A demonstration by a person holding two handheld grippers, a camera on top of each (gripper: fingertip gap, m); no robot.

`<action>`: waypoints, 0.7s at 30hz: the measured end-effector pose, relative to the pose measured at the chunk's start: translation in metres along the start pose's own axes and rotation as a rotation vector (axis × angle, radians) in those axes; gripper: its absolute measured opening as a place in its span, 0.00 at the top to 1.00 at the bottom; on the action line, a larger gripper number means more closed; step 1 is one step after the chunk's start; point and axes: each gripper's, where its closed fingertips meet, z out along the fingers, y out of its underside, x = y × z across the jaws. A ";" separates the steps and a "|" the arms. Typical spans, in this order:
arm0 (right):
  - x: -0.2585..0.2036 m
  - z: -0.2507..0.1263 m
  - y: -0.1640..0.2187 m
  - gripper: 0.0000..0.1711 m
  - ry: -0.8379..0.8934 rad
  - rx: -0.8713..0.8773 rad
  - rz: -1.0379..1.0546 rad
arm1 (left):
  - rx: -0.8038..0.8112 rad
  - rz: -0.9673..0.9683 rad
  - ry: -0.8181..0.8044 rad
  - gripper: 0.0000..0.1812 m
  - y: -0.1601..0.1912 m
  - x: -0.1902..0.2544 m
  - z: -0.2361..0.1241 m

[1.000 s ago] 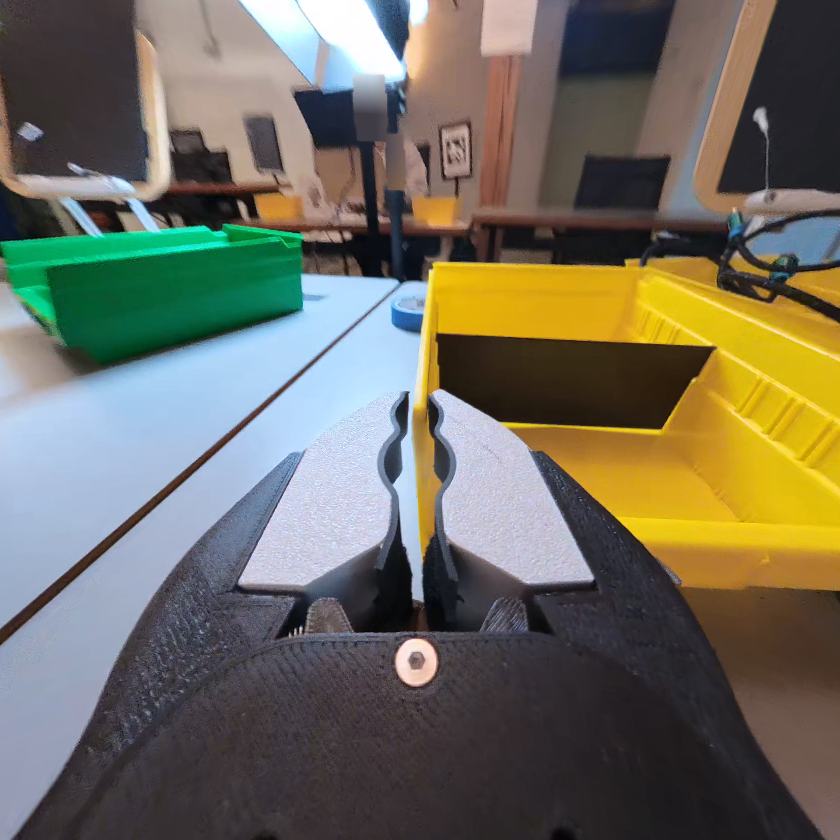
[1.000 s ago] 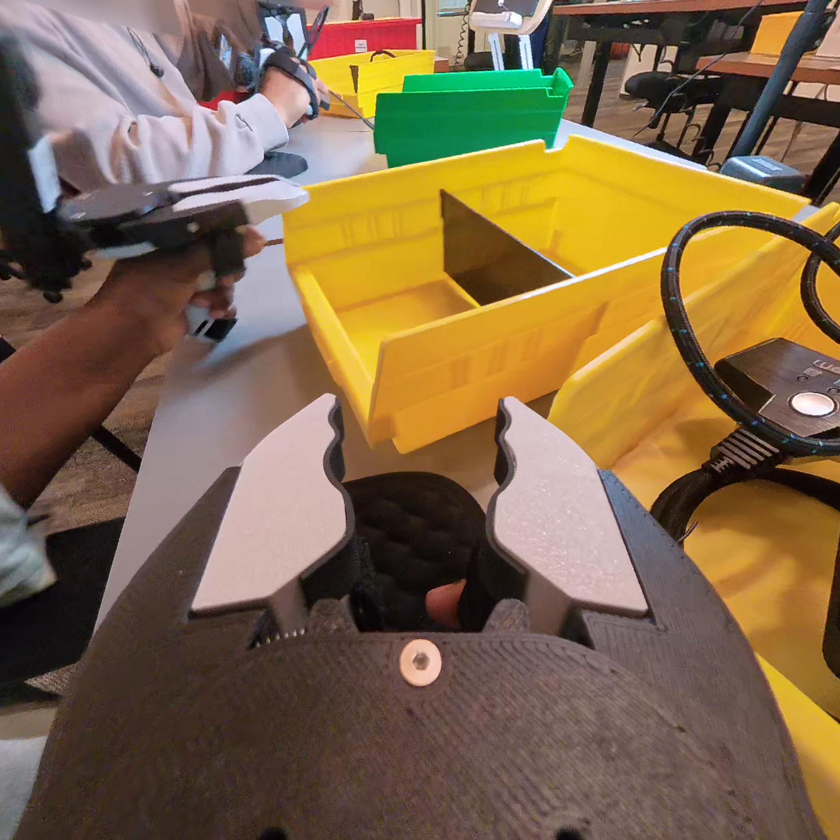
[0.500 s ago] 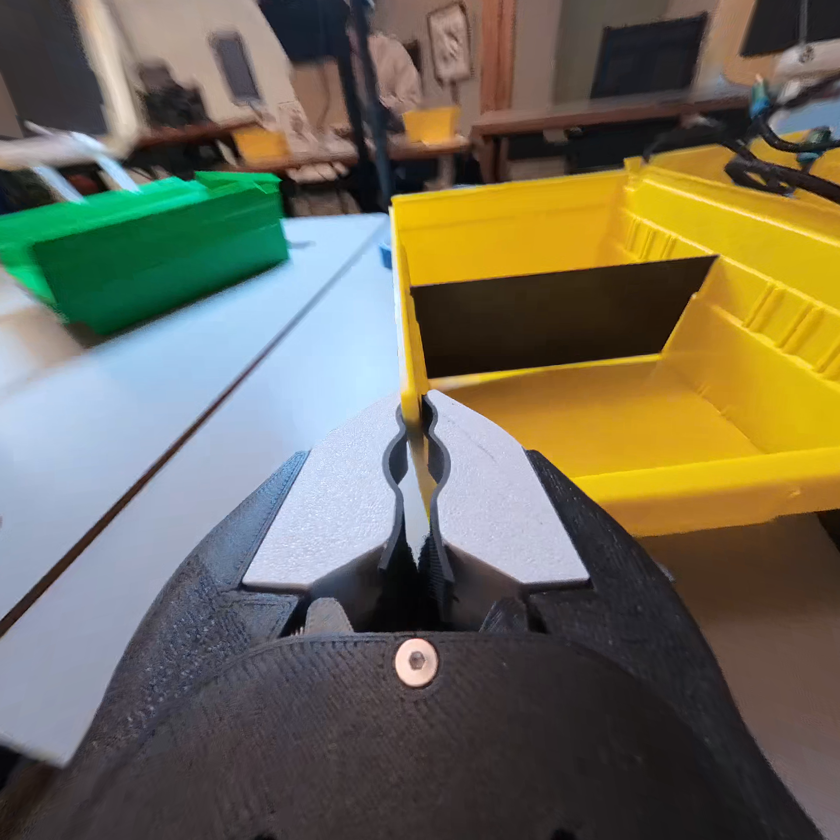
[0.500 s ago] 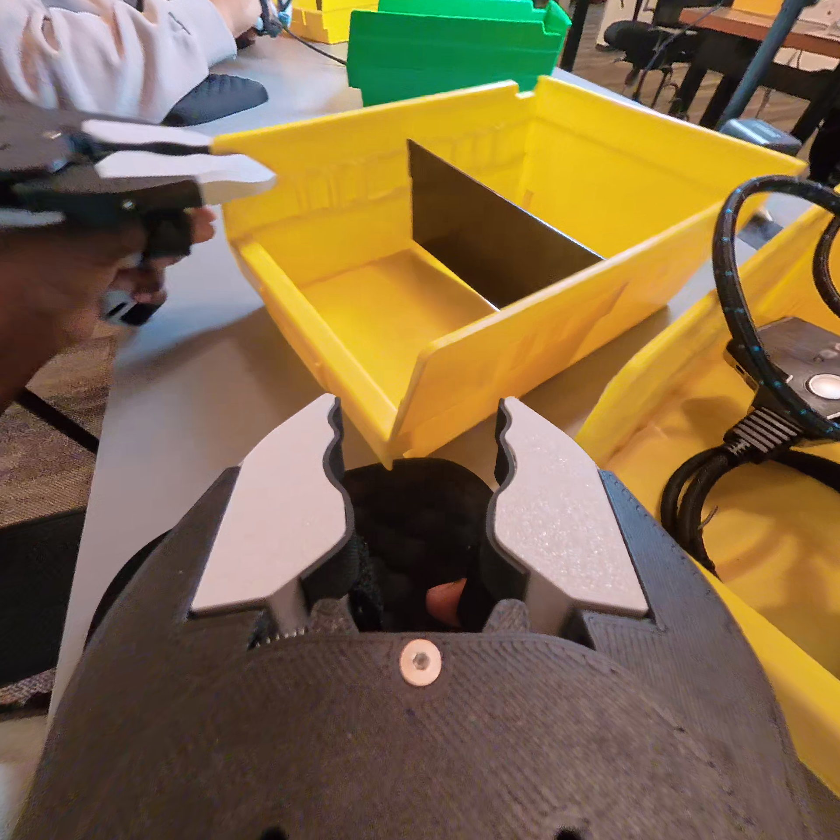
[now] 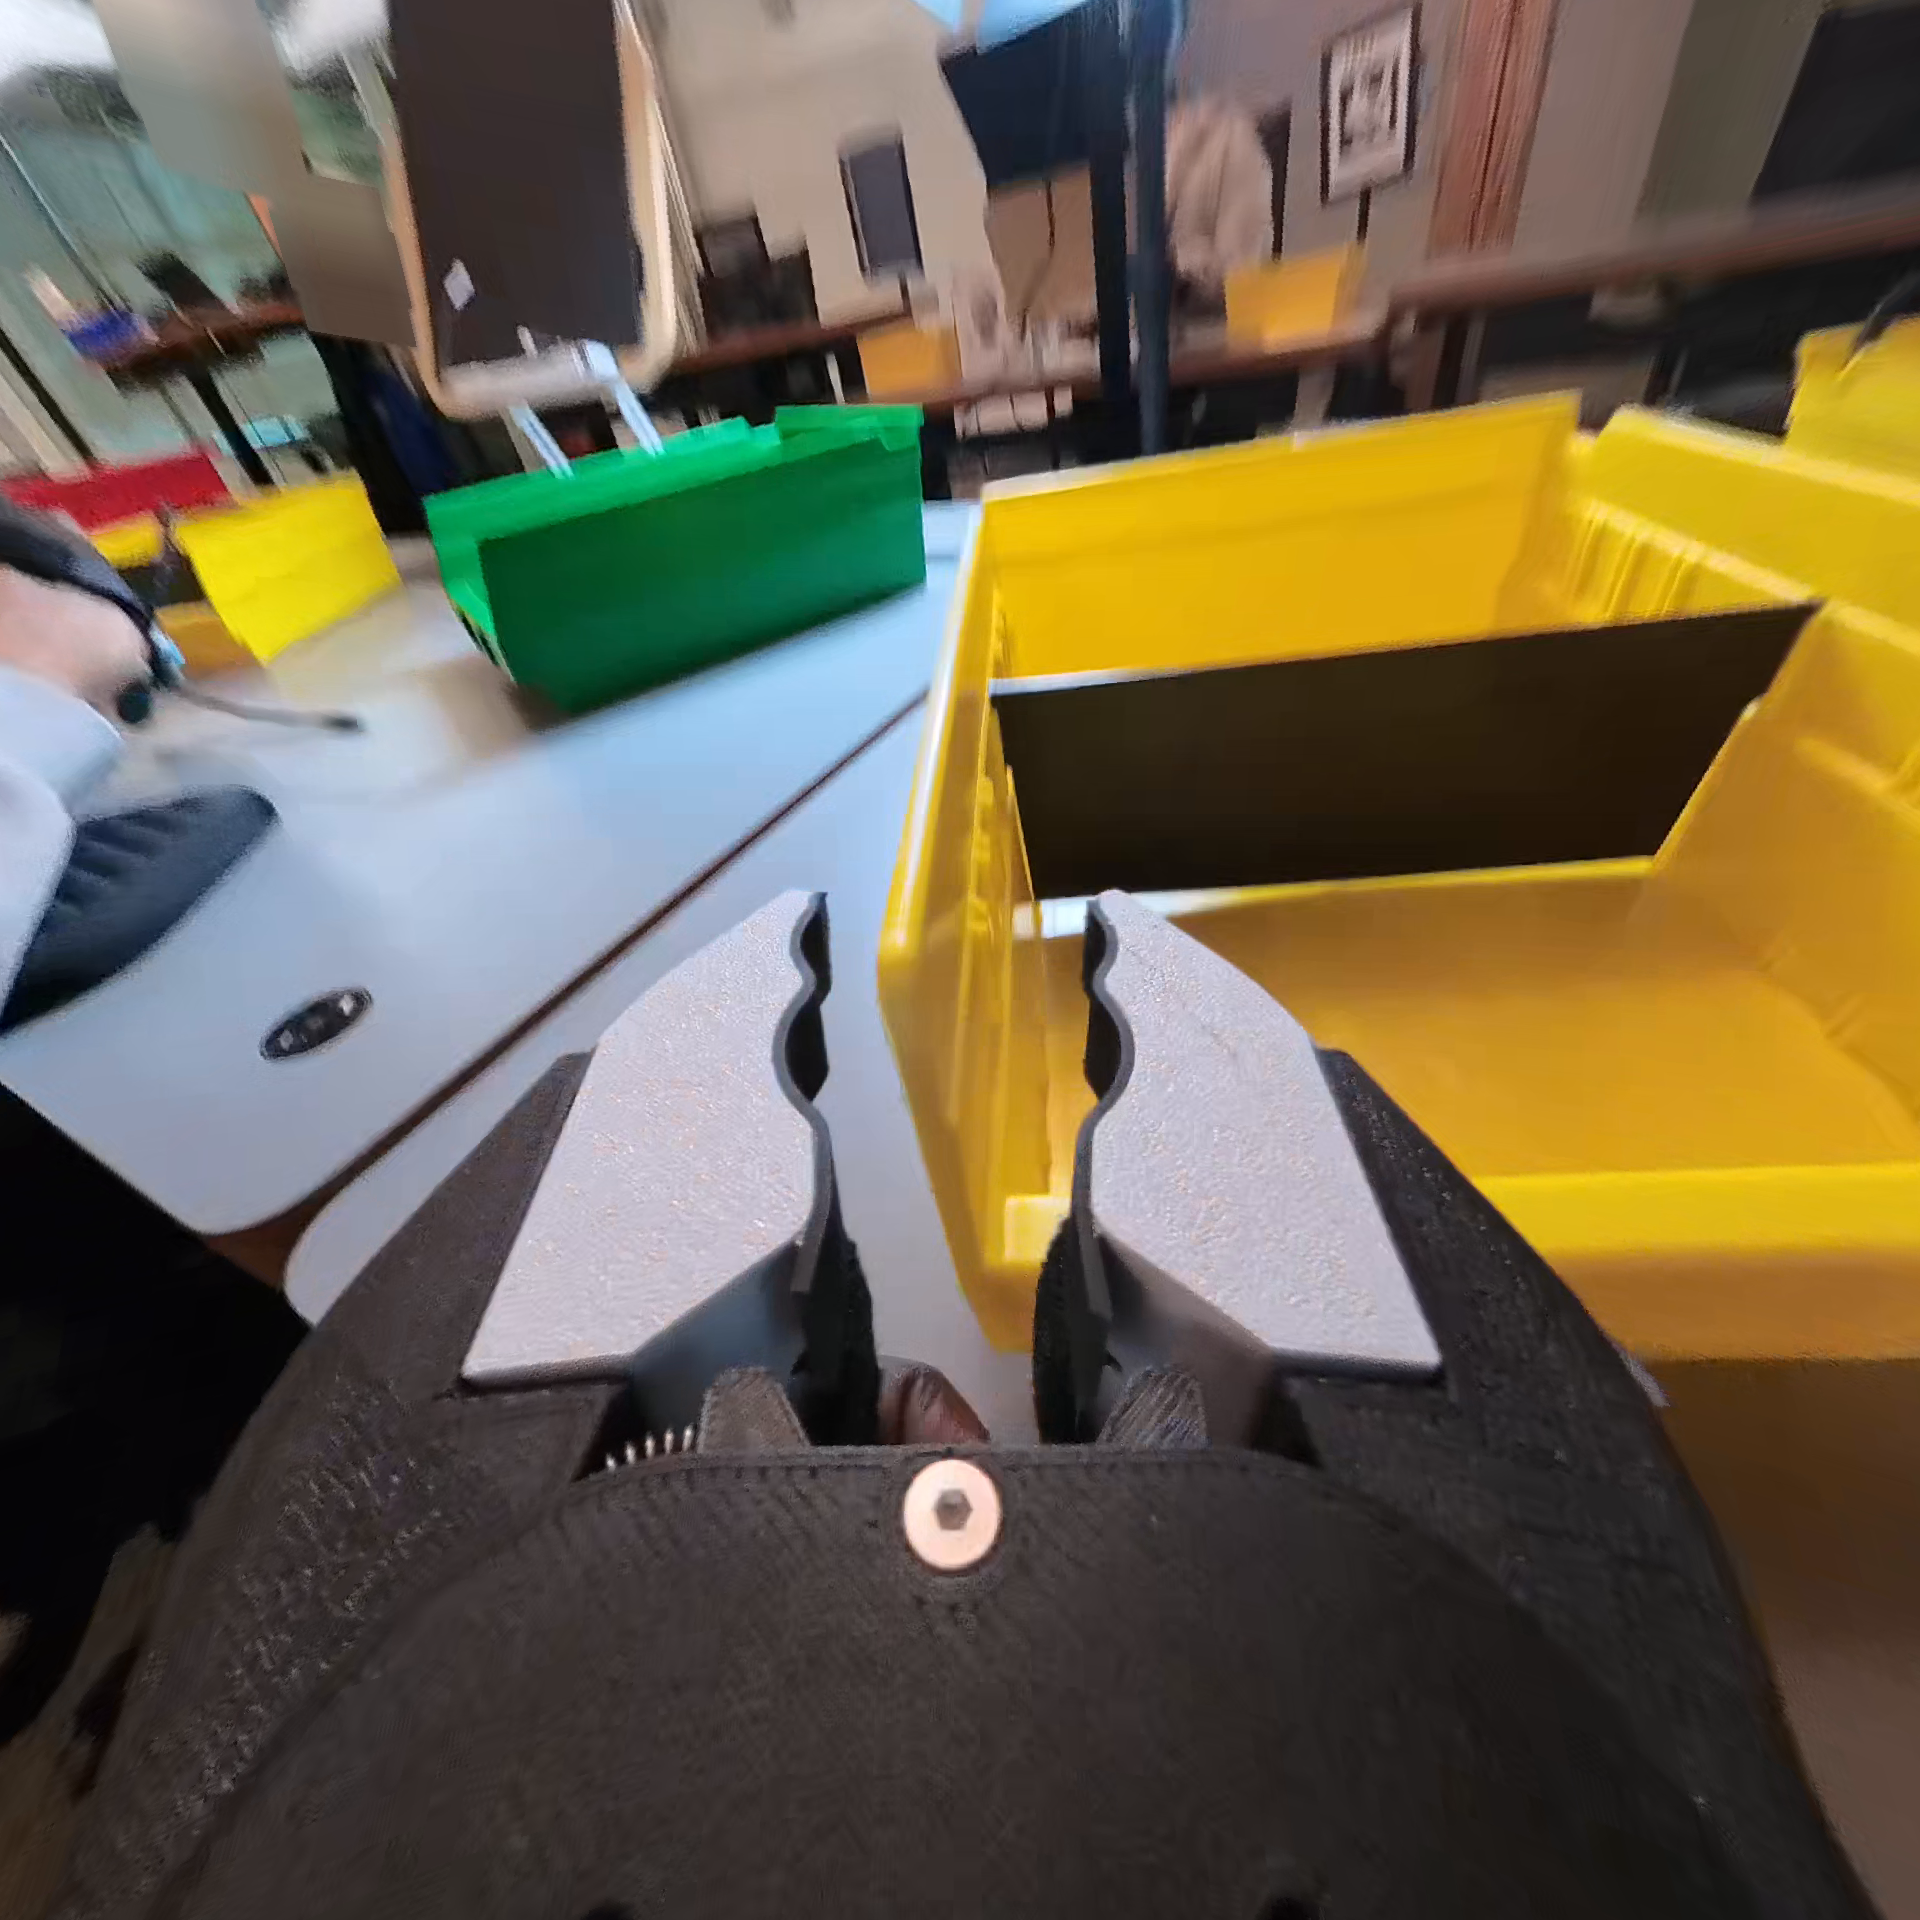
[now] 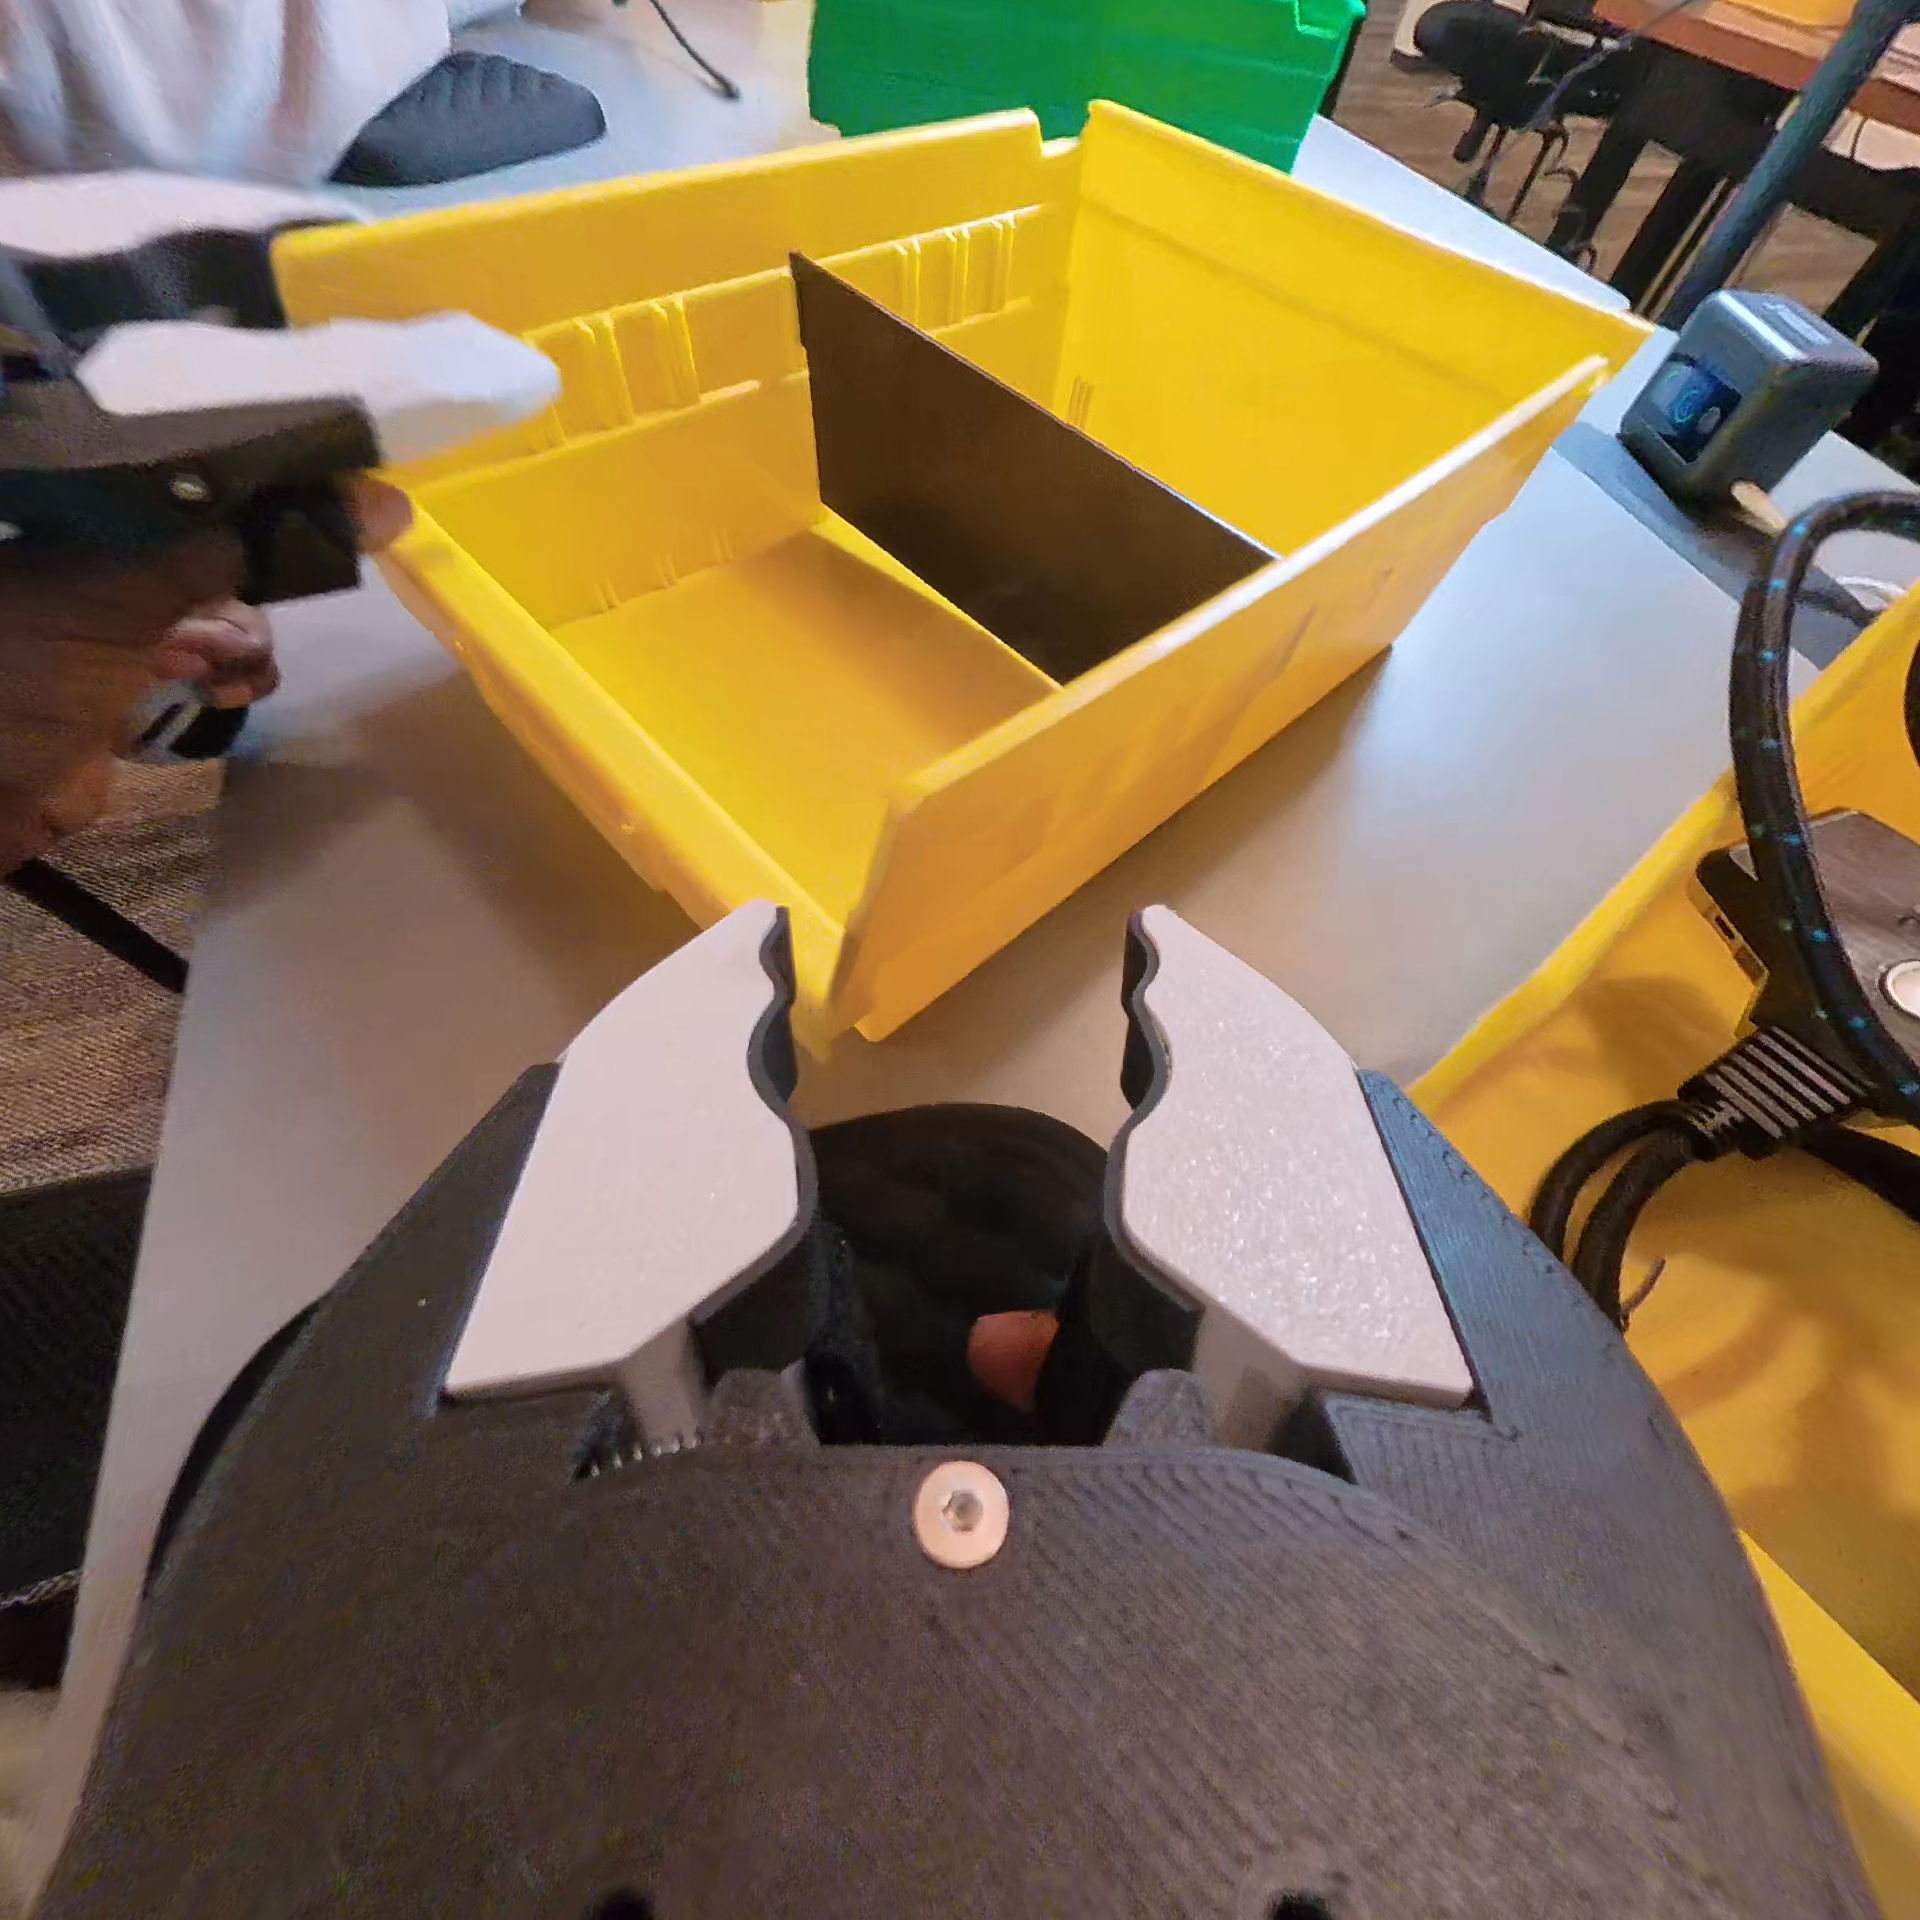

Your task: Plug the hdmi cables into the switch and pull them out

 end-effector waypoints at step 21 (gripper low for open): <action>0.058 -0.118 -0.087 0.92 0.506 0.405 -0.442 | 0.626 -0.143 0.228 0.95 -0.144 0.084 -0.074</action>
